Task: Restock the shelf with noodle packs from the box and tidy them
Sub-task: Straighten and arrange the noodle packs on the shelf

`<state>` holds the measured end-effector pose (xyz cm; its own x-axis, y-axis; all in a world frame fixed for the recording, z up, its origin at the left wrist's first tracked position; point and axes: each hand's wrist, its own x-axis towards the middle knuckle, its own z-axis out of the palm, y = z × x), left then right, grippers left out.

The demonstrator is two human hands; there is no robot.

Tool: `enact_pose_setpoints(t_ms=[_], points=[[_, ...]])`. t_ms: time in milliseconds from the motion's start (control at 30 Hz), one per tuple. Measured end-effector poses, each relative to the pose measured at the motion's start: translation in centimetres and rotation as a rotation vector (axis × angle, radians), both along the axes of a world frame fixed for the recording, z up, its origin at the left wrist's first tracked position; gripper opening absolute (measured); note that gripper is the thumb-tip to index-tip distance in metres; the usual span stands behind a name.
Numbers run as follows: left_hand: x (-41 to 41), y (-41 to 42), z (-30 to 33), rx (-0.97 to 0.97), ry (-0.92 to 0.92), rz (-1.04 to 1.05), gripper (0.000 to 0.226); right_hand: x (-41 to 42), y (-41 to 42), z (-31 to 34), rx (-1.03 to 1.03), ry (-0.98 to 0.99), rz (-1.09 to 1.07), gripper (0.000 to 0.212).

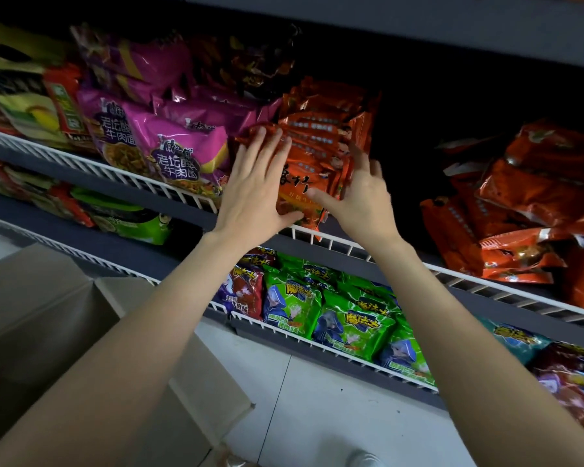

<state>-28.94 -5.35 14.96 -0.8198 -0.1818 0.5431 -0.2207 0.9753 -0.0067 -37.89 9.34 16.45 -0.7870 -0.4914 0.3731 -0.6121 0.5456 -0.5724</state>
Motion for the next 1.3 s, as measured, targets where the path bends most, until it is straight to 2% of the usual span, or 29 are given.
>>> enact_pose_setpoints(t_ms=[267,433,567,700,767,867,933,1000,1067,1133,1233,1300], points=[[-0.8,-0.8,1.4,-0.086,-0.081,0.129,0.110,-0.5,-0.8,0.3,0.189,0.066,0.094,0.086],[-0.4,0.1,1.2,-0.034,-0.068,0.117,0.109,-0.4,1.1,-0.2,0.083,-0.076,0.228,0.094],[0.7,2.6,2.0,0.013,0.018,0.105,0.095,0.5,4.4,0.8,0.016,-0.077,0.257,0.073],[0.8,7.1,3.0,0.069,0.240,-0.065,0.058,0.8,10.7,1.6,0.062,0.087,0.164,0.040],[-0.4,10.5,3.4,0.191,0.317,-0.227,0.045,0.7,14.4,2.0,-0.021,0.122,0.052,0.027],[-3.4,15.4,4.0,0.525,0.249,-0.404,0.042,-0.6,19.2,2.4,-0.058,0.241,-0.187,0.018],[-6.0,17.8,3.8,0.713,0.167,-0.447,0.046,-2.4,21.5,2.4,-0.008,0.296,-0.348,0.025],[-9.0,19.3,3.5,0.859,0.108,-0.439,0.053,-4.1,23.2,2.4,0.079,0.198,-0.450,0.046],[-11.6,20.4,3.5,0.957,0.075,-0.390,0.062,-5.3,23.9,2.1,0.081,0.105,-0.470,0.065],[-13.7,21.1,3.8,1.027,-0.008,-0.344,0.070,-6.2,23.8,1.6,0.022,0.131,-0.453,0.071],[-15.2,22.1,4.0,1.041,-0.104,-0.311,0.075,-6.9,23.4,1.4,-0.049,0.133,-0.477,0.072],[-15.0,22.8,3.9,0.924,-0.065,-0.326,0.078,-6.9,23.4,1.7,-0.170,0.166,-0.416,0.065]])
